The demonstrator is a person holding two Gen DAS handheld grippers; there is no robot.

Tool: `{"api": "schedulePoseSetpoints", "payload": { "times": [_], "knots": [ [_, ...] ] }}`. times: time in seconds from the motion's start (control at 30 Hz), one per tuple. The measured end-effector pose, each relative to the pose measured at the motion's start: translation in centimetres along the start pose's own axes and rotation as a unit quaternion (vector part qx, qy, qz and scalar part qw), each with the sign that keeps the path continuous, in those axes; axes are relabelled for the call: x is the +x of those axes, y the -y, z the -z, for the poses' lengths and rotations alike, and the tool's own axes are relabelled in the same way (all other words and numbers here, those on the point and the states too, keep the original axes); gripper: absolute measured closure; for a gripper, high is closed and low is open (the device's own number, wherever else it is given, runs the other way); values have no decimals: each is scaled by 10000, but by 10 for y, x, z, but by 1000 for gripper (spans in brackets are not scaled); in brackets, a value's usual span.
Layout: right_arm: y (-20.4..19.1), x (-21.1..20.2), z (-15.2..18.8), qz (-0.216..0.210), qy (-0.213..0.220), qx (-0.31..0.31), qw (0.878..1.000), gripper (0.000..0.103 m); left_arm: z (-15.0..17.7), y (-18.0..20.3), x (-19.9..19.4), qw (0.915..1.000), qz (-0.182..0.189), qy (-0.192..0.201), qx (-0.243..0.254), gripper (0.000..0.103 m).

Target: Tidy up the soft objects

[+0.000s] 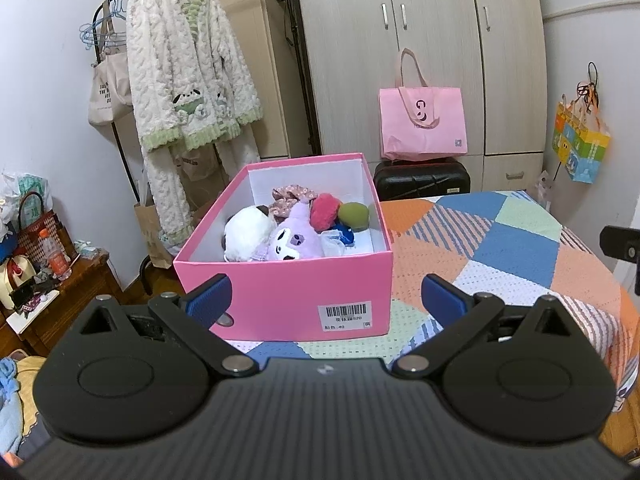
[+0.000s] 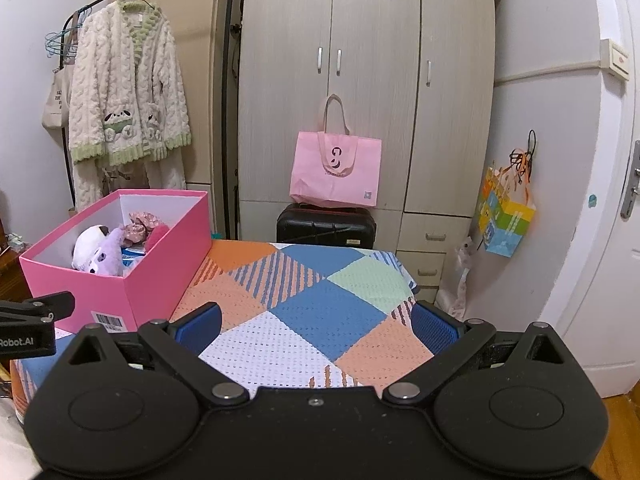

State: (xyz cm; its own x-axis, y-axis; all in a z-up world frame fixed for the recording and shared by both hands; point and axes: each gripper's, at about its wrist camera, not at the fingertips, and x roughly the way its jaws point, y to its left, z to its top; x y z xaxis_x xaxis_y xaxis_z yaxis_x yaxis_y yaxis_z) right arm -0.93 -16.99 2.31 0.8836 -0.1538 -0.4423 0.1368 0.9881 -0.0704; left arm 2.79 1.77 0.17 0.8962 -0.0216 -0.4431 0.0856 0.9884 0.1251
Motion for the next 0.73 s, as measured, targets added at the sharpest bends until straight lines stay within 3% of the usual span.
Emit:
{"api": "schedulePoseSetpoints", "payload": {
  "times": [0.73],
  "knots": [
    [-1,2,2,73,-36,26,10000,1,2,-8,-2,9999,-45,63,-155,0]
  ]
}}
